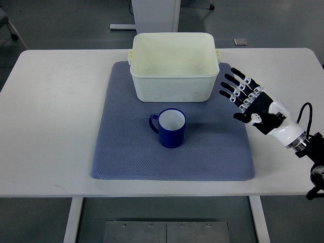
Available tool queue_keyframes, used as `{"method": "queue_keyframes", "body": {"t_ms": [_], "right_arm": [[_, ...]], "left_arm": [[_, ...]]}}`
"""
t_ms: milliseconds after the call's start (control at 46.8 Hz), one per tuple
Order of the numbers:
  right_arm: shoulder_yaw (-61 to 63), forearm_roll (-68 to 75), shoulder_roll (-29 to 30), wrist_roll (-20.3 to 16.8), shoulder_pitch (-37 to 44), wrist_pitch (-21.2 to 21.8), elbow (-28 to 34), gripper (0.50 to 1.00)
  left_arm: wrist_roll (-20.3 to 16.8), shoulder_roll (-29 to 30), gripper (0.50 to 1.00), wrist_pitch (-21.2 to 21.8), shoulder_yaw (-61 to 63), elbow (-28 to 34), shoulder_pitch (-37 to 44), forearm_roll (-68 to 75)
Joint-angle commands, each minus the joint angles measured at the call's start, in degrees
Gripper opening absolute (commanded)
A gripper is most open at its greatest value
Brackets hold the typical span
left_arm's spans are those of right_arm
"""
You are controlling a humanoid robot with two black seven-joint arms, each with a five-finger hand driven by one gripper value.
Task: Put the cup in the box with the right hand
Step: 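Move the open right hand toward the blue mug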
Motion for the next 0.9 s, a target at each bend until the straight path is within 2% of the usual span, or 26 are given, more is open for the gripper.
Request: {"method": "queue_keyframes", "body": {"t_ms": [0,171,534,876], "right_arm": [[-0.2,-1.5,1.5,0.0,-0.2,-2.2,0.0,1.000],[-1.7,-2.1,3.5,0.0,-0.1,-6.2,0.0,1.000],[-1.4,-1.2,6.3,0.0,-1.4,-6.8,-0.3,1.000],[-1.6,-0.4,9.8,0.0,-3.0,-9.7,-0.4,1.000]], "left_arm": [[0.0,0.0,1.000,0.0,0.0,0.0,0.0,0.0],[0.0,0.0,1.000,0.0,0.0,0.0,0.0,0.0],[0.0,0.0,1.000,0.0,0.0,0.0,0.0,0.0],[0.0,0.0,1.000,0.0,0.0,0.0,0.0,0.0]]}}
